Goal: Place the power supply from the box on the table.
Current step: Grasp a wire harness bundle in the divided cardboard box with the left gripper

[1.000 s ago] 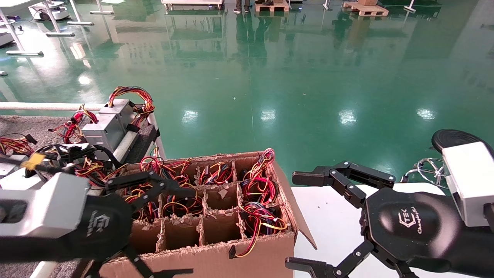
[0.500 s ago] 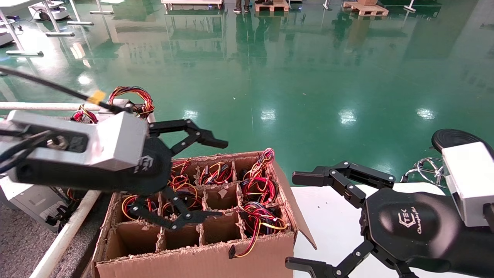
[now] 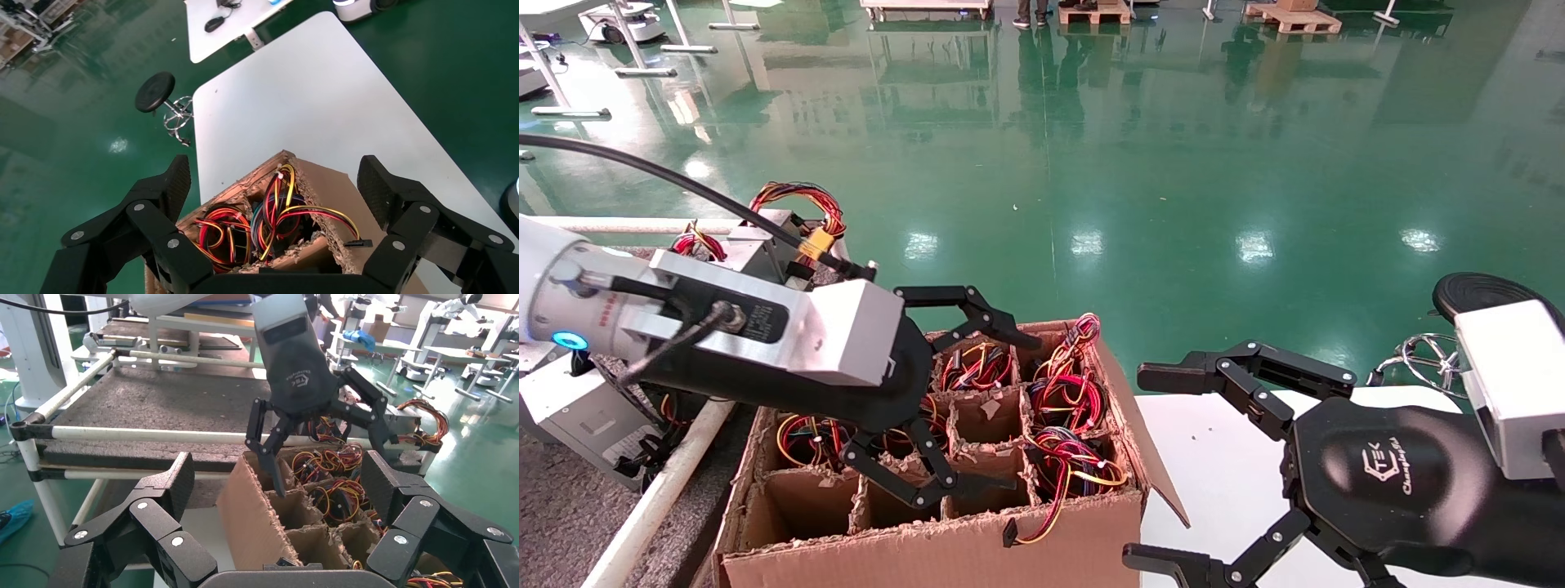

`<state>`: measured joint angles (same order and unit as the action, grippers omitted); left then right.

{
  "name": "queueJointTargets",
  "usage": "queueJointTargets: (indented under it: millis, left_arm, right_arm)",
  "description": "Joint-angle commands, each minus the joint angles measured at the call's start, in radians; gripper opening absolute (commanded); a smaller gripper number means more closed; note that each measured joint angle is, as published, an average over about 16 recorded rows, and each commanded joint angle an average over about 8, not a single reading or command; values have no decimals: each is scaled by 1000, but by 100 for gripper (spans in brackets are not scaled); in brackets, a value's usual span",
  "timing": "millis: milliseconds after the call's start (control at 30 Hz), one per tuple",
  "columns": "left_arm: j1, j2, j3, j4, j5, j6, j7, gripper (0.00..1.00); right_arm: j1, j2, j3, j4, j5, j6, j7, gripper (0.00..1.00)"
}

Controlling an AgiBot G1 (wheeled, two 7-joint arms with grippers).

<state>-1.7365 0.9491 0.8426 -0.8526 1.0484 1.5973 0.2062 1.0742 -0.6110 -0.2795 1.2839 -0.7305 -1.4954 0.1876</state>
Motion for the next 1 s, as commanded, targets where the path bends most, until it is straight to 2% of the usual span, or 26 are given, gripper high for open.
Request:
queueJointTargets:
  millis: [33,533,1000]
  left_arm:
    - [-11,10,29,23,-4,2,23,100]
    - [-33,70,179,163,-40,8,148,100]
    - [-9,111,259,232,-70,-49,213,100]
  right_arm:
    - [0,0,0,0,0,0,0,100]
    - [0,0,0,0,0,0,0,100]
    - [0,0,0,0,0,0,0,100]
